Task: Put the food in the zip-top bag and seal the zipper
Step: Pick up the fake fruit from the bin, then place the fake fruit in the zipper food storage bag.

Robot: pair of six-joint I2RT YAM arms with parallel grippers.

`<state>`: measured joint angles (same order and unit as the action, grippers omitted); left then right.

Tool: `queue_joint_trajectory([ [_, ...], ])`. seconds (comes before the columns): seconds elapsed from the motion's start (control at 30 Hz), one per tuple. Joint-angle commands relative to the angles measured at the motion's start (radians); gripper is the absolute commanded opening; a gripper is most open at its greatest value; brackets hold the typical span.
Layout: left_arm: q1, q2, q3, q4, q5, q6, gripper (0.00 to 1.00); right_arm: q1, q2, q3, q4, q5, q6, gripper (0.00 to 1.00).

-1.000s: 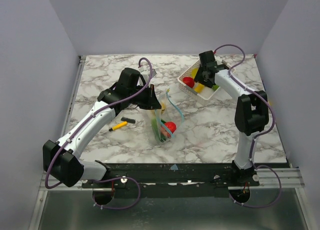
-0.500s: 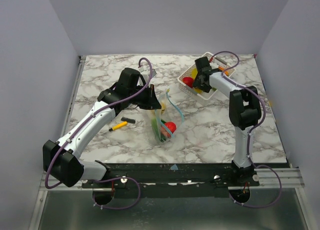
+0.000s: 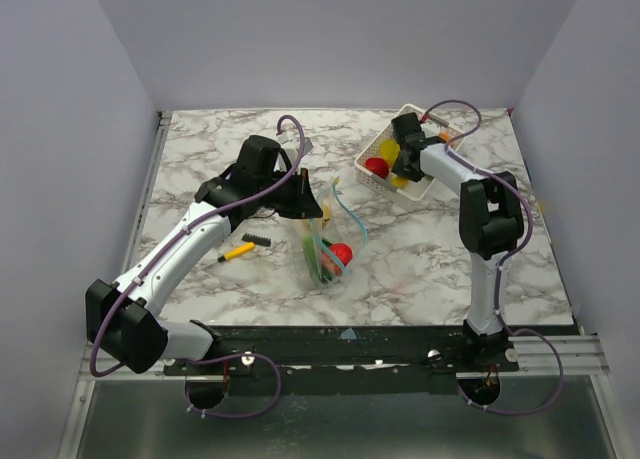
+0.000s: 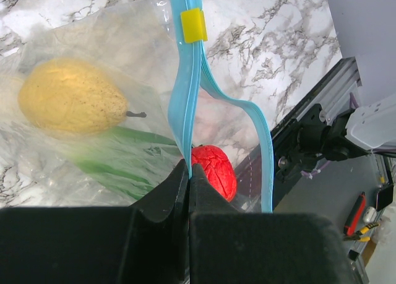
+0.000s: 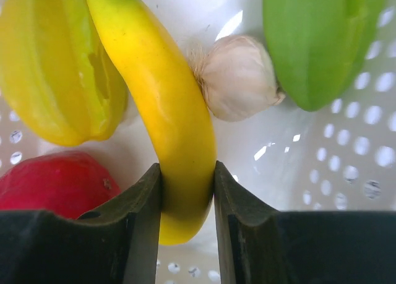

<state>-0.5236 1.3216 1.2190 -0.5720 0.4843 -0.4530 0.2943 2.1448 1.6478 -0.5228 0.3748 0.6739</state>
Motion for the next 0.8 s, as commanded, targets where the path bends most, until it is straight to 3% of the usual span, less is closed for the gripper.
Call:
queue_joint_trajectory([
  [0.0,0.005,-0.023,0.013,0.008,0.011,0.012,0.0,-0.003,-0.155,-0.013,-0.016,0.143,-0.11,0.11],
  [0.27,0.005,-0.015,0.014,0.008,0.007,0.013,0.0,-0.003,-0.345,-0.045,-0.065,0.218,-0.316,0.06],
  [0.53,0.005,0.001,0.014,0.008,0.007,0.011,0.0,0.027,-0.593,-0.15,-0.209,-0.091,-0.417,0.03],
  [0.77,0.005,0.022,0.016,0.008,0.012,0.01,0.0,0.102,-0.765,-0.139,-0.328,-0.43,-0.43,0.03],
])
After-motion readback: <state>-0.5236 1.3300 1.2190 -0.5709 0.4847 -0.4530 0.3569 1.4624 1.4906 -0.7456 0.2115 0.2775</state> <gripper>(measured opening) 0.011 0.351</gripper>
